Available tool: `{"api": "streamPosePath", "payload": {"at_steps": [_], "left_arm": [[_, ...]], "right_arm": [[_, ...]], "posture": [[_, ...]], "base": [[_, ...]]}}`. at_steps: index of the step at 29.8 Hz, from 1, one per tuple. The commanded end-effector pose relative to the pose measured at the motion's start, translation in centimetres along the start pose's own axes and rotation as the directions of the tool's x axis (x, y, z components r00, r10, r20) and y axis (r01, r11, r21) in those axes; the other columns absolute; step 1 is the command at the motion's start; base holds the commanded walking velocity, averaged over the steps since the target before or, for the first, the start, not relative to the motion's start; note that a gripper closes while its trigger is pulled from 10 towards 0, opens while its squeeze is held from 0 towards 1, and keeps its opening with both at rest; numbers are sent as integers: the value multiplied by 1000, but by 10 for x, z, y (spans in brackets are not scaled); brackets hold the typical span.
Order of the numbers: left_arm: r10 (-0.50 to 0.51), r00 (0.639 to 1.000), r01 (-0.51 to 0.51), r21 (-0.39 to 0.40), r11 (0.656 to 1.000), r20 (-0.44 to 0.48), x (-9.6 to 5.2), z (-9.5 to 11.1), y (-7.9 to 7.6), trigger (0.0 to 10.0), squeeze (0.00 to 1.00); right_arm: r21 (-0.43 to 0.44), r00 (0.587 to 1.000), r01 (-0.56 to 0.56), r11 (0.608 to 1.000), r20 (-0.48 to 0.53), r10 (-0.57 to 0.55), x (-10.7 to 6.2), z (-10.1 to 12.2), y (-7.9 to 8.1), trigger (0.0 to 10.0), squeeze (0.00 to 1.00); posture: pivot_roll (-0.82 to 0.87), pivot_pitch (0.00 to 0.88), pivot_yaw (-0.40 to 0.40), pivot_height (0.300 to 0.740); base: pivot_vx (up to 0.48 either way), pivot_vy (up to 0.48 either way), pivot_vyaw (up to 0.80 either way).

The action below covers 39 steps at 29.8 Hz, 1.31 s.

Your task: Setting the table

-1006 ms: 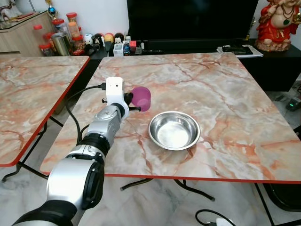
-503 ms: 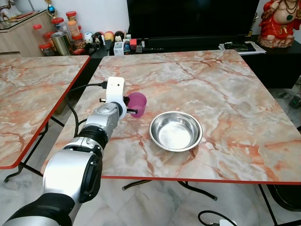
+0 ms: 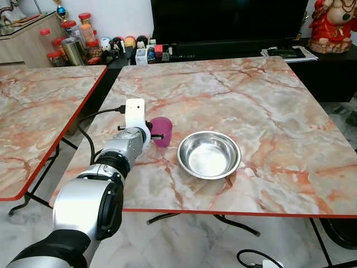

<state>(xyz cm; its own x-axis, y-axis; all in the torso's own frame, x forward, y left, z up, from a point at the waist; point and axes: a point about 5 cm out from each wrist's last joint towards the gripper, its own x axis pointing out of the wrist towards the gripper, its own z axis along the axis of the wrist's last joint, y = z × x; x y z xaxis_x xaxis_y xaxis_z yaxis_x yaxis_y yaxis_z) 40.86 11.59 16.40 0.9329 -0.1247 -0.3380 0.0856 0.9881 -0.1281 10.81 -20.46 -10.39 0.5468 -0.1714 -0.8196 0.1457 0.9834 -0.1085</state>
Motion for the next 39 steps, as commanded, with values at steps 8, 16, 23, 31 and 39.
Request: {"api": "streamPosePath", "payload": {"at_steps": [8, 16, 23, 31, 39], "left_arm": [[5, 1000, -5, -16, 1000, -25, 0, -4, 1, 10000, 0], [10, 1000, -11, -21, 1000, -22, 0, -4, 3, 10000, 0], [6, 1000, -7, -27, 1000, -24, 0, -4, 1, 10000, 0], [-20, 999, 16, -99, 995, -43, 0, -7, -3, 10000, 0], [-16, 999, 11, -109, 994, -43, 0, -7, -2, 10000, 1000]], "right_arm": [[-10, 997, 70, 998, -22, -70, -2, -4, -30, 10000, 0], [0, 997, 66, 998, 47, -66, 3, 15, -27, 10000, 0], [-1, 993, 68, 998, 102, -67, 6, 29, -27, 10000, 0], [-3, 992, 60, 998, 107, -59, 7, 32, -26, 10000, 0], [-1, 994, 52, 999, 98, -51, 7, 28, -23, 10000, 0]], "posture": [[-74, 12, 125, 740], [-67, 11, 122, 740], [-68, 9, 123, 740], [-71, 6, 122, 740], [-72, 7, 122, 740]], "base": [[0, 0, 0], [0, 0, 0], [0, 0, 0], [0, 0, 0], [0, 0, 0]]}}
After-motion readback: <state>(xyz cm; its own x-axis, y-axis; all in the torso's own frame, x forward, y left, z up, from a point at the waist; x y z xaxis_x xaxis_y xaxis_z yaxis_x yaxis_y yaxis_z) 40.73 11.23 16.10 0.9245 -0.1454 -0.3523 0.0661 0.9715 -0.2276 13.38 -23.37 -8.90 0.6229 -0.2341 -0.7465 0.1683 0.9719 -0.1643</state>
